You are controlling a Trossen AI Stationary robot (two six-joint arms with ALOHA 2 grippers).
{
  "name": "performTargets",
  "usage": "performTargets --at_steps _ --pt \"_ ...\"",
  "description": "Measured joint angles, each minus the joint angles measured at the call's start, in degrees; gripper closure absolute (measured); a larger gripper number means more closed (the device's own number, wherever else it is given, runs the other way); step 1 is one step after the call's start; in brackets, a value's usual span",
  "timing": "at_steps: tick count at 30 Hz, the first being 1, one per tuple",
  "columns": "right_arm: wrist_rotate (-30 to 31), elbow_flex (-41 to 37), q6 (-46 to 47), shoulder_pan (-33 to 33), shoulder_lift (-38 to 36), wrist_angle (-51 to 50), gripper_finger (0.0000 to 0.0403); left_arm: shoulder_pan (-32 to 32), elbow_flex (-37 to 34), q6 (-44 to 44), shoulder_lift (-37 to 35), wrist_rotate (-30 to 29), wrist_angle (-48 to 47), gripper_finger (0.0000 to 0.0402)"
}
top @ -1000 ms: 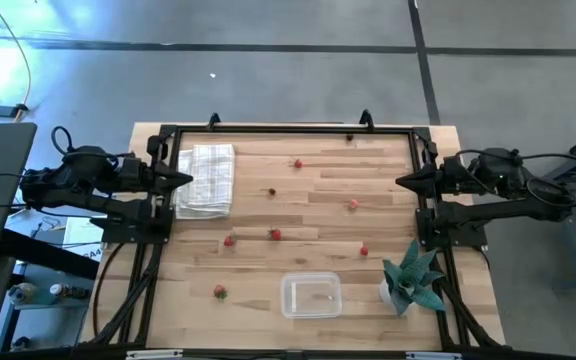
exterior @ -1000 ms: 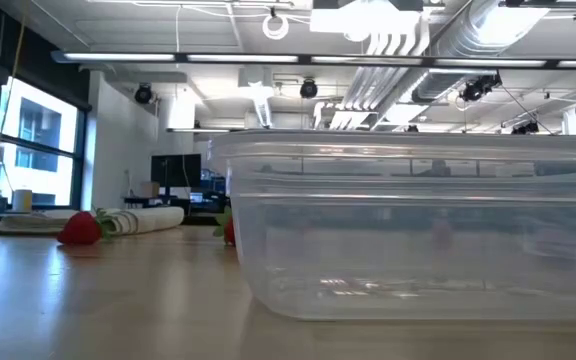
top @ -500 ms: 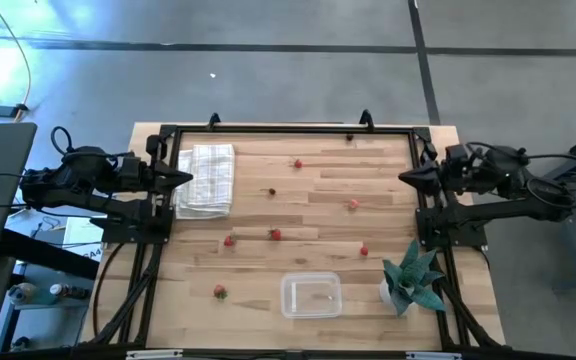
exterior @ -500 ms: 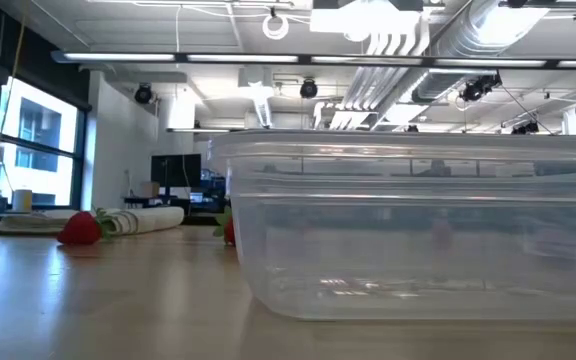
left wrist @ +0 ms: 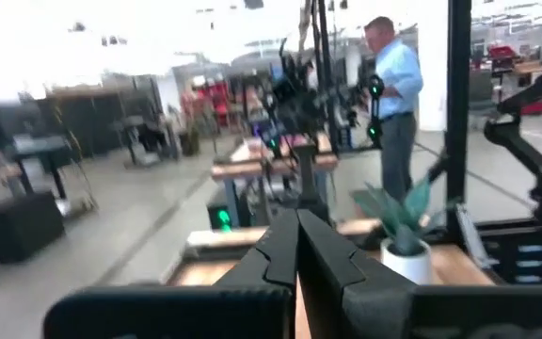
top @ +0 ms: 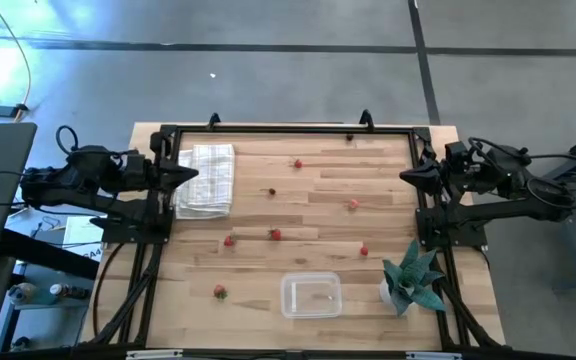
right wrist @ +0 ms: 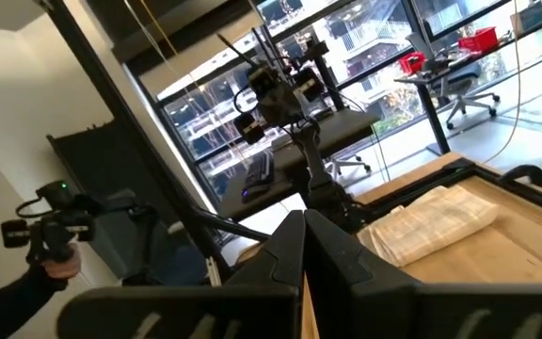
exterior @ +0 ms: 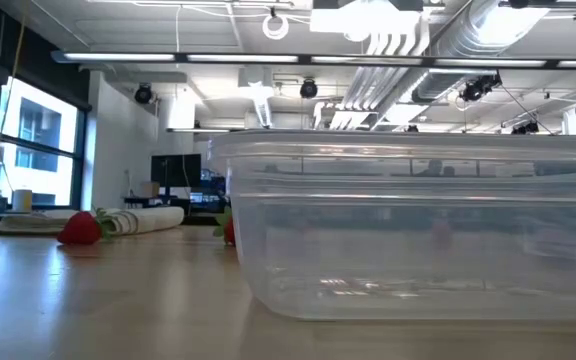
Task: Pick and placing Produce into tupperware
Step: Put the black cherry into the transparent bin
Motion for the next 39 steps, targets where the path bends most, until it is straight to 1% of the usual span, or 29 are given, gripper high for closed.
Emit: performTargets --at_steps 3,7,8,9,12,13,14,16,18,20,23,26,30,32,35,39 --pt "0.0 0.0 -0.02 0.0 0.0 -0.12 0.0402 0.0 0.01 6.13 1.24 2.7 2.99 0.0401" --pt "0.43 -0.01 -1.13 0.02 0.0 -0.09 0.0402 0.0 0.02 13.23 2.9 4.66 1.67 0.0401" --pt "1.5 -0.01 -1.79 0.02 0.0 -0.09 0.0402 0.01 0.02 14.78 3.42 3.9 0.55 0.0401" --pt "3.24 -0.01 -2.33 0.01 0.03 -0.07 0.0402 0.02 0.02 15.77 3.86 1.85 -0.36 0.0401" --pt "11.09 -0.01 -3.18 0.0 0.72 -0.96 0.0402 0.04 0.02 15.91 4.61 -6.67 -5.61 0.0401" --pt "13.49 -0.01 -3.41 0.0 0.99 -2.04 0.0402 0.04 0.02 15.87 4.78 -8.57 -7.62 0.0401" --pt "15.28 0.0 -3.81 0.0 1.26 -3.32 0.0402 0.09 0.02 15.79 4.87 -9.6 -10.1 0.0401" --pt "17.62 0.01 -4.24 0.0 1.59 -5.79 0.0402 0.73 0.02 15.47 4.85 -9.83 -14.65 0.0401" --pt "18.79 -0.01 -4.07 0.0 1.67 -8.51 0.0402 2.58 0.02 14.35 4.85 -7.72 -18.39 0.0401" --pt "19.77 -0.01 -3.47 -0.02 1.77 -9.98 0.0402 5.13 0.02 14.24 5.13 -4.07 -21.27 0.0401" --pt "21.07 -0.01 -3.43 -0.98 1.92 -10.49 0.0402 9.87 0.0 14.51 6.19 1.9 -23.21 0.0401" --pt "21.22 -0.01 -3.44 -3.67 1.93 -10.52 0.0402 15.36 0.0 15.47 7.84 7.8 -22.76 0.0401" --pt "21.18 -0.01 -2.27 -9.17 3.18 -11.83 0.0402 22.12 0.0 17.16 11.35 15.03 -22.11 0.0401" --pt "19.58 -0.01 -2.09 -12.12 4.81 -12.68 0.0402 24.56 0.0 17.7 13.5 18.54 -22.15 0.0401" --pt "14.87 -0.01 -0.73 -17.17 8.56 -13.55 0.0402 26.51 -0.02 17.92 16.01 22.48 -21.99 0.0401" --pt "8.17 0.46 -0.49 -24.47 15.03 -14.04 0.0402 26.62 -0.02 19.08 17.44 23.83 -21.28 0.0401"
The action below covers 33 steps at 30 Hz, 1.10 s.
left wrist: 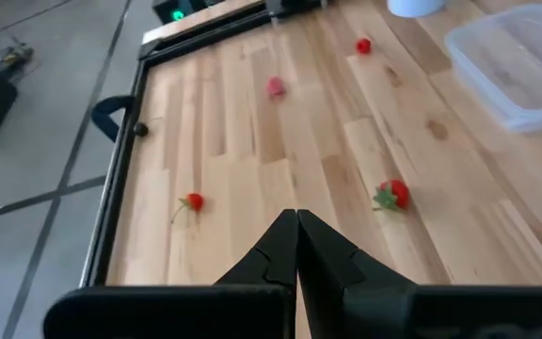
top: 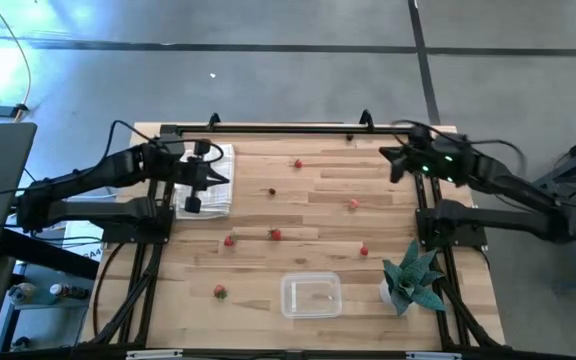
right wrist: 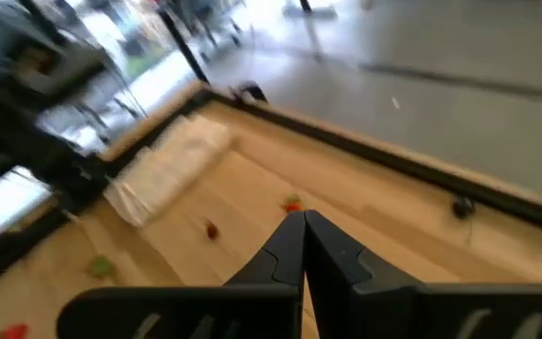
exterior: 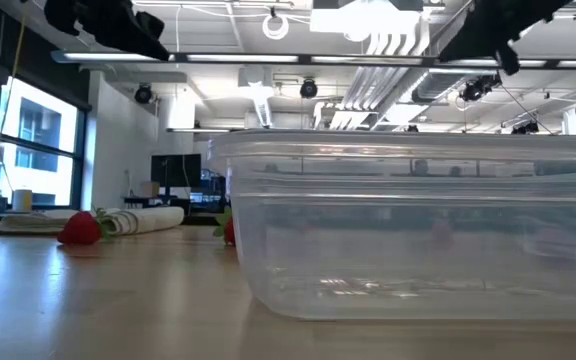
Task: Pick and placing Produce into tupperware
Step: Put the black cherry into the transparent bin
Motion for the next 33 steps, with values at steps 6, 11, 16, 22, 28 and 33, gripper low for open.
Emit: performTargets --at_steps 6,11,16,22,28,33 --pt "-7.49 8.05 0.22 -11.58 10.95 -5.0 0.0402 0.0 0.0 0.03 -1.06 0.2 0.29 0.0401" --pt "-8.91 20.42 -3.86 -17.97 22.83 -15.15 0.0402 0.0 0.0 0.03 -1.31 0.41 0.34 0.0401" --pt "-9.12 32.2 -8.49 -21.28 36.25 -25.84 0.0377 0.0 0.0 0.01 -1.24 0.82 0.31 0.0401" --pt "-8.2 42.42 -11.26 -22.09 51.04 -29.97 0.0324 0.0 0.0 1.4 -1.24 6.37 0.31 0.0401" --pt "-8.07 50.57 -9.68 -22.07 63.57 -33.0 0.0309 0.0 0.0 1.56 -1.24 10.52 0.3 0.0401" --pt "-7.98 54.74 -8.36 -22.02 72.46 -36.25 0.0308 0.0 0.0 1.58 -1.24 13.36 0.27 0.0401"
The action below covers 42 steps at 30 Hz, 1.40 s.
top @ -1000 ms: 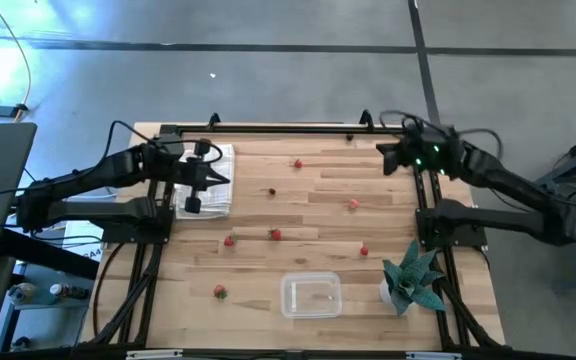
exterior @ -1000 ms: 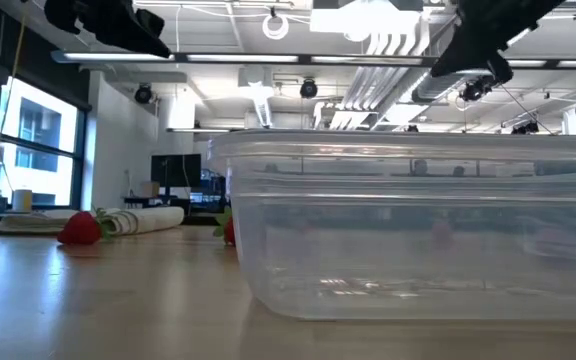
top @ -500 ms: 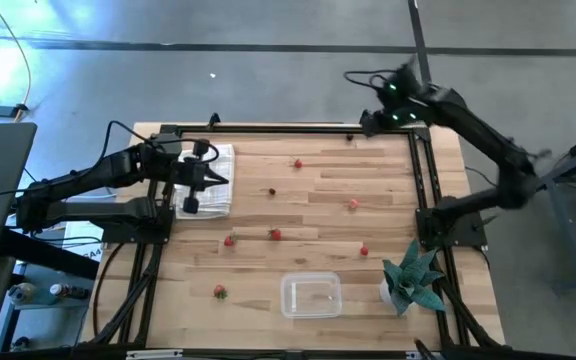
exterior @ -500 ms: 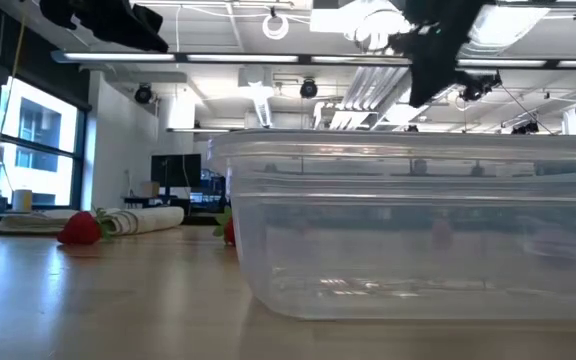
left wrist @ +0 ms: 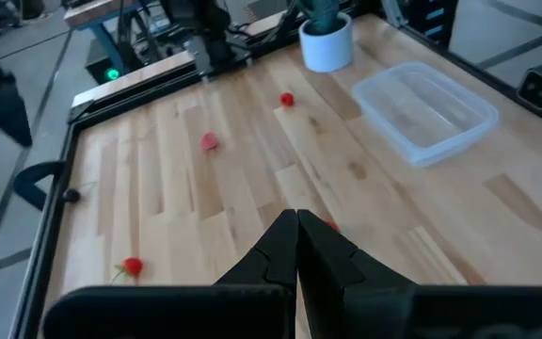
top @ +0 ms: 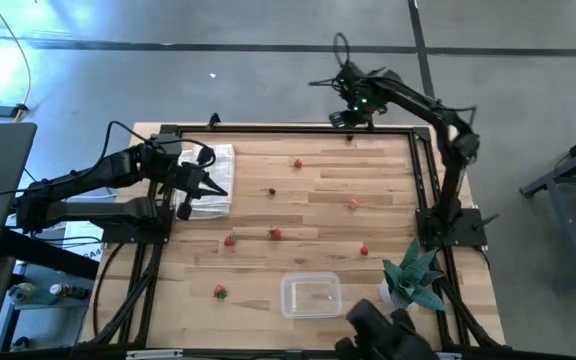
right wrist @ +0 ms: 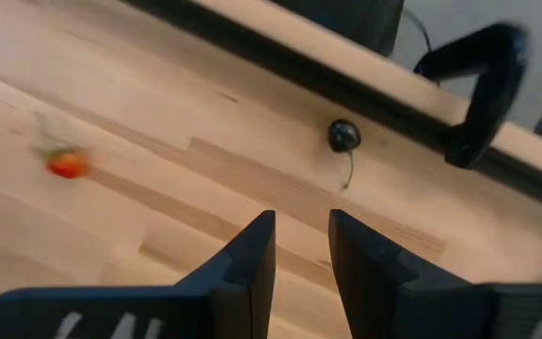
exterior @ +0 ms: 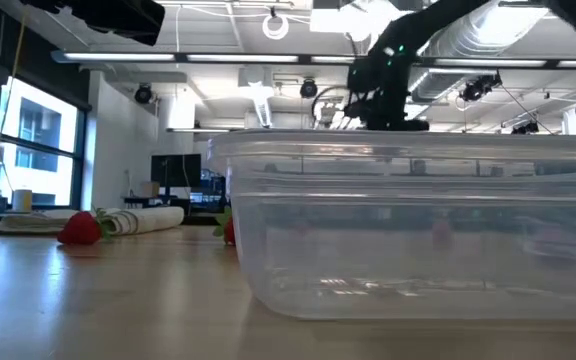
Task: Pick and placing Produce into tupperware
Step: Put the black cherry into the transparent bin
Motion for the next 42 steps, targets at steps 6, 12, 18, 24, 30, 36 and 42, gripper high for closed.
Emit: performTargets --at_steps 6,12,18,24,30,36,42 --pt "3.92 2.71 0.62 -0.04 7.08 -1.26 0.0308 0.0 0.0 -0.02 0.0 0.05 -0.02 0.0401" --pt "4.11 3.05 1.7 -0.93 9.45 -1.39 0.0308 0.0 0.0 -0.02 0.0 0.07 -0.04 0.0401" --pt "4.48 2.86 3.85 -0.07 9.67 -1.45 0.0308 0.0 0.0 -0.04 0.0 0.07 -0.09 0.0401" --pt "3.72 2.88 6.09 -0.38 10.3 0.96 0.0308 0.0 0.0 -0.04 0.0 0.06 -0.09 0.0401" --pt "2.29 2.88 5.55 -1.45 12.17 1.6 0.0308 -0.01 0.0 -0.04 0.0 0.07 -0.13 0.0401" --pt "0.92 2.86 5.09 -2.33 15.43 0.72 0.0308 -0.02 0.0 -0.05 0.0 0.07 -0.15 0.0401" --pt "1.33 2.86 3.71 -2.6 16.13 0.71 0.0308 -0.02 0.0 -0.25 0.0 0.07 -0.2 0.0401"
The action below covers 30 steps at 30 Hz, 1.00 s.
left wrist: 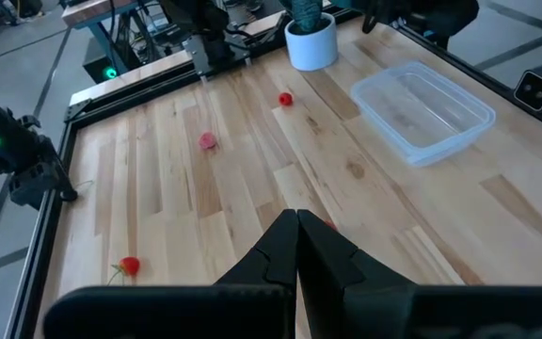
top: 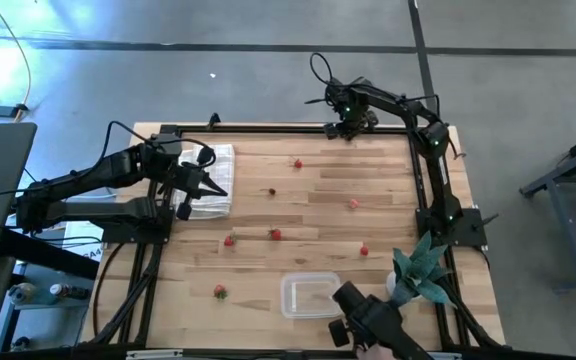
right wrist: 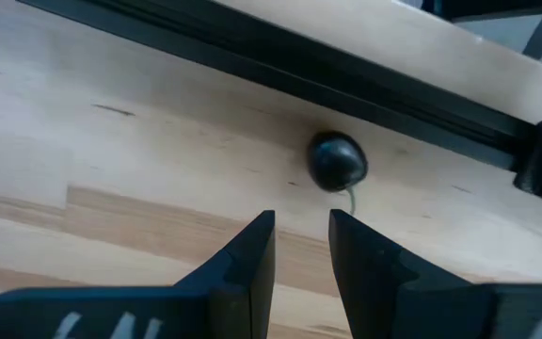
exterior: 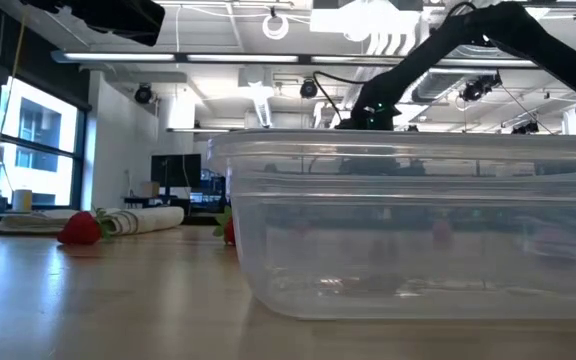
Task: Pick and placing Produce into tupperware
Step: Put the black cherry into the transparent bin
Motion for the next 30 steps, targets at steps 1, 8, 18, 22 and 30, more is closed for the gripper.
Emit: performTargets --at_steps 1,8,18,22,30 --pt "-0.02 0.0 -0.11 -0.18 0.0 -0.18 0.0308 0.0 0.0 -0.01 0.0 0.0 0.01 0.0401" --pt "0.1 0.0 -0.02 -1.32 0.0 -1.44 0.0295 0.0 0.0 -0.01 0.0 0.0 0.01 0.0401" --pt "1.63 -0.02 0.85 -1.27 0.0 0.73 0.0225 0.0 0.0 -0.01 0.0 0.0 0.0 0.0401" --pt "1.66 -0.02 1.99 -1.27 0.0 2.08 0.0227 0.0 0.0 -0.01 0.0 -0.02 0.0 0.0401" --pt "1.36 -0.02 2.63 -1.4 0.1 1.95 0.0235 0.0 0.0 -0.02 0.0 -0.01 0.0 0.0401"
